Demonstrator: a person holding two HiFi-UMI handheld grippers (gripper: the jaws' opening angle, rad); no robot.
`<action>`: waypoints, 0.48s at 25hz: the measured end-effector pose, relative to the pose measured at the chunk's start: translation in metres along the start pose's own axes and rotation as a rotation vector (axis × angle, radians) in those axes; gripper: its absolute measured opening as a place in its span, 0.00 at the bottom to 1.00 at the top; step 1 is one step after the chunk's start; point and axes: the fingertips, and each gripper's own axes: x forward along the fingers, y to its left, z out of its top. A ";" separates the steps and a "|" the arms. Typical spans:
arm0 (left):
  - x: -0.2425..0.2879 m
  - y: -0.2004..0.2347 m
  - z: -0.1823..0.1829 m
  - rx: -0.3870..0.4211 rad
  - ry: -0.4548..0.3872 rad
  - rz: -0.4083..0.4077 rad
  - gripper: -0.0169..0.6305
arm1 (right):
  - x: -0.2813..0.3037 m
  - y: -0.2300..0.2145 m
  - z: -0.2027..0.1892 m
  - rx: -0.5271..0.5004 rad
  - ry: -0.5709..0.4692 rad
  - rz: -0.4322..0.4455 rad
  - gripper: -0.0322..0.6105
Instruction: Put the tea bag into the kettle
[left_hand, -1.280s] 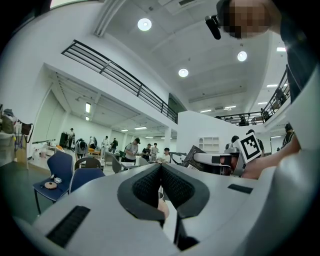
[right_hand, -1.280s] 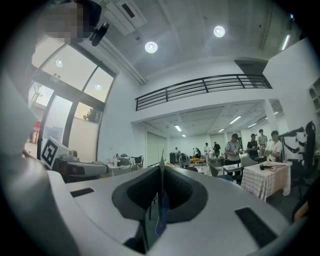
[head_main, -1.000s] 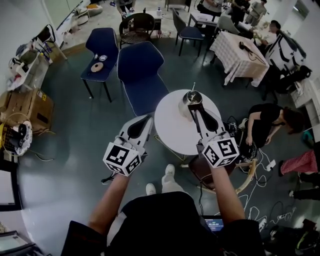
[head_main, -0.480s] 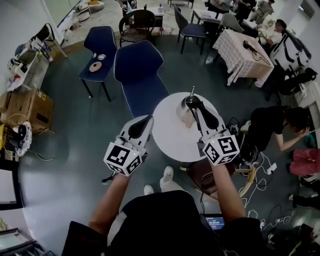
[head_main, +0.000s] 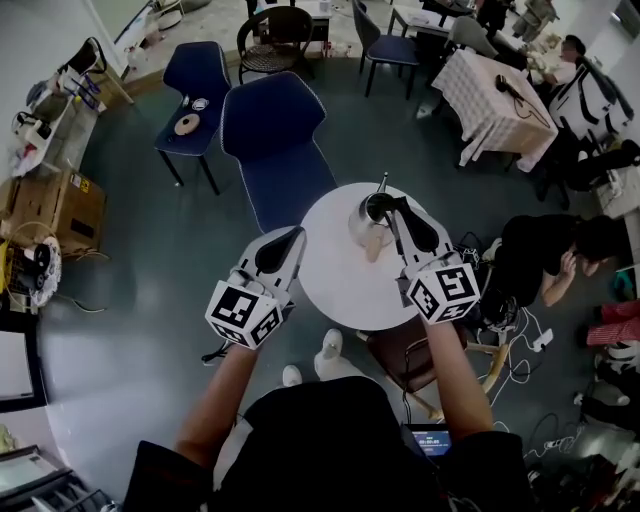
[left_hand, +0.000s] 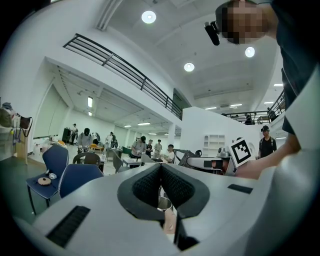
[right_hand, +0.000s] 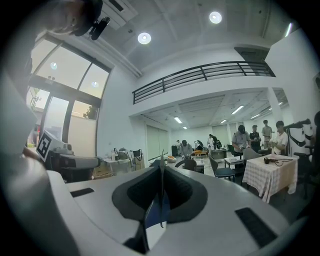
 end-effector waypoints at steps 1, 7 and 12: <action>-0.001 -0.001 -0.001 -0.002 0.003 0.001 0.05 | 0.000 0.000 -0.001 -0.001 0.006 0.002 0.11; -0.011 -0.007 -0.003 -0.010 0.025 0.026 0.05 | 0.006 0.006 -0.016 -0.014 0.056 0.032 0.11; -0.019 -0.011 -0.005 -0.009 0.044 0.054 0.05 | 0.012 0.007 -0.030 -0.042 0.100 0.058 0.11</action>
